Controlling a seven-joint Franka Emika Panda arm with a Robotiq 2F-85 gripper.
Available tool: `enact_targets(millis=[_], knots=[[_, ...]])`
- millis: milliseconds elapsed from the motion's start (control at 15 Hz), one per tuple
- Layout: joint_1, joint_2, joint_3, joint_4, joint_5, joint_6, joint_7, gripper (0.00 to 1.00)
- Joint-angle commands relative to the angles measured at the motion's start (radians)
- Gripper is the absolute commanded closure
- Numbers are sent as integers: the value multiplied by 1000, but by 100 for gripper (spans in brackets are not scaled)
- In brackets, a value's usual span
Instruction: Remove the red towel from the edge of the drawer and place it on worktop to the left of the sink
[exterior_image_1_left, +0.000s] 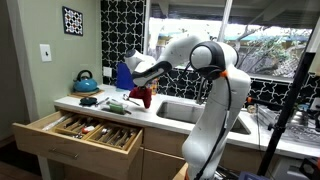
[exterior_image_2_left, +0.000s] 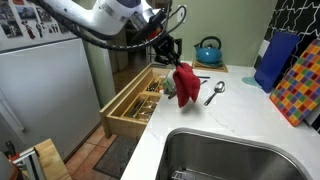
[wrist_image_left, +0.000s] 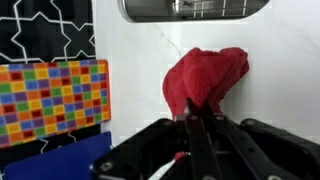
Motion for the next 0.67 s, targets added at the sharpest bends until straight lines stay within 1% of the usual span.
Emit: enact_targets(millis=[0,133,267,400,600], knots=[[-18,28,-23,-77,-238,137,87,99],[-23,49,-35,-99,-346,161,175,99],[-19,67,-42,-124,-383,142,256,99],[-13,83,-47,-149,-352,121,288,99],[-11,103,-54,-175,-258,124,285,99]])
